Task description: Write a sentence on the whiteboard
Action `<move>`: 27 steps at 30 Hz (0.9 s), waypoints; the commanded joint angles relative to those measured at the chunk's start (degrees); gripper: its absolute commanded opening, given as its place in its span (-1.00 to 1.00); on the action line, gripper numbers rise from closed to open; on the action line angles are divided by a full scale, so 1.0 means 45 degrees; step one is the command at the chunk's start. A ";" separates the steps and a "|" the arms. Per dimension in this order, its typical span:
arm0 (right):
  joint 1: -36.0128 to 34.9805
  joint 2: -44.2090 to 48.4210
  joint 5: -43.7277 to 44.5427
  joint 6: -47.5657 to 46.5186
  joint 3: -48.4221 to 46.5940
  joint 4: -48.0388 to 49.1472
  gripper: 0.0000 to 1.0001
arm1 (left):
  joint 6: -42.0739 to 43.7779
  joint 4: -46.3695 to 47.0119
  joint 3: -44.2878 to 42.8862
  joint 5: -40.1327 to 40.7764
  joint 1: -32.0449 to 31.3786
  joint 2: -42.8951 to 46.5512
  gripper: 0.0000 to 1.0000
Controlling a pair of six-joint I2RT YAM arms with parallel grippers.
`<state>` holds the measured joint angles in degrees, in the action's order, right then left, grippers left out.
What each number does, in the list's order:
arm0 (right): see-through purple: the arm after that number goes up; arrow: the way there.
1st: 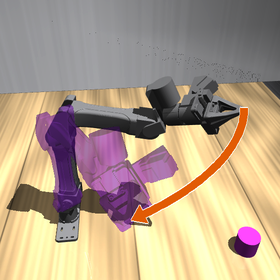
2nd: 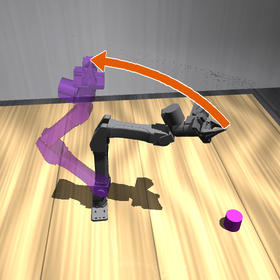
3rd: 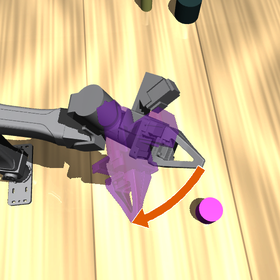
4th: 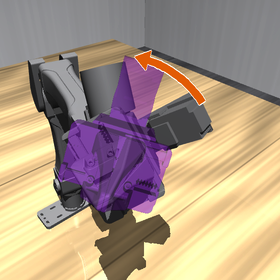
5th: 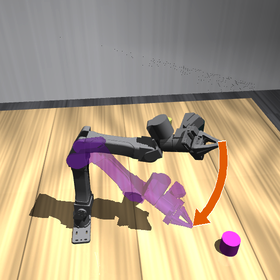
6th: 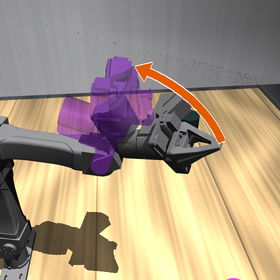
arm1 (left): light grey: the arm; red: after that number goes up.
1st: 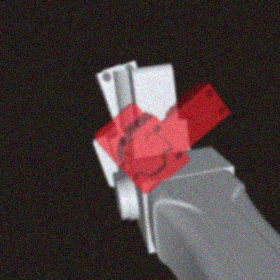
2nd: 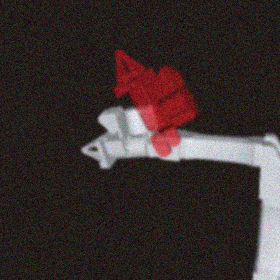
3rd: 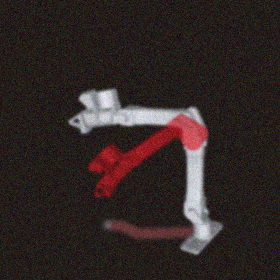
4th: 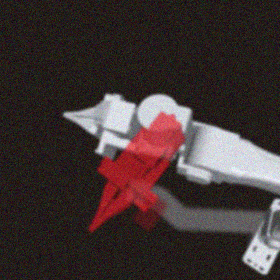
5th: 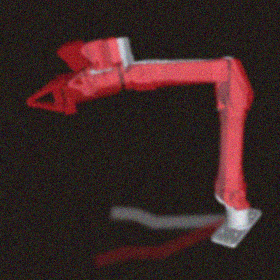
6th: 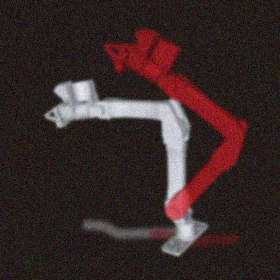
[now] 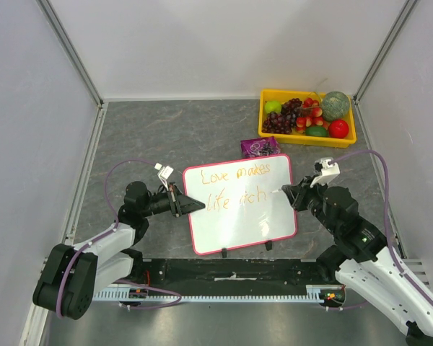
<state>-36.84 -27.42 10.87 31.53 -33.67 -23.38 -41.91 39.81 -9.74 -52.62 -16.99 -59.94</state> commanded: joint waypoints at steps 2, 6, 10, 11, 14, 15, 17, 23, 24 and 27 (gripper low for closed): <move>0.0062 0.0233 0.0416 0.0220 -0.0018 0.0019 -1.00 | 0.2321 -0.0859 0.0133 0.0893 -0.0052 -0.0117 -0.96; 0.0061 0.0195 0.0299 0.0123 0.0216 0.0077 -1.00 | 0.2321 -0.0918 0.0132 0.0853 -0.0052 -0.0059 -0.96; 0.0062 0.0058 0.0201 0.0142 0.0392 0.0135 -1.00 | 0.2360 -0.0976 0.0133 0.0932 -0.0052 -0.0019 -0.96; 0.0062 0.0097 0.0181 0.0161 0.0470 0.0213 -1.00 | 0.2341 -0.0957 0.0133 0.0912 -0.0052 -0.0077 -0.96; 0.0062 0.0019 0.0162 0.0162 0.0607 0.0331 -1.00 | 0.2341 -0.0918 0.0113 0.0892 -0.0052 -0.0136 -0.96; 0.0062 -0.0020 0.0162 0.0142 0.0627 0.0409 -1.00 | 0.2341 -0.0898 0.0113 0.0893 -0.0032 -0.0117 -0.96; 0.0062 -0.0078 0.0181 0.0142 0.0743 0.0585 -1.00 | 0.2341 -0.0898 0.0132 0.0893 -0.0052 -0.0117 -0.96; 0.0062 -0.0234 0.0259 0.0142 0.1310 0.1171 -1.00 | 0.2341 -0.0918 0.0133 0.0912 -0.0052 -0.0117 -0.96; 0.0062 -0.0254 0.0356 0.0123 0.1426 0.1268 -1.00 | 0.2341 -0.0918 0.0133 0.0893 -0.0032 -0.0117 -0.96; 0.0062 -0.0371 0.0454 0.0103 0.1603 0.1308 -1.00 | 0.2321 -0.0918 0.0113 0.0912 -0.0032 -0.0136 -0.96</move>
<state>-36.84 -28.21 11.53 31.94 -28.01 -20.10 -41.76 39.22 -9.74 -52.45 -17.02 -59.64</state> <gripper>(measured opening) 0.204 0.091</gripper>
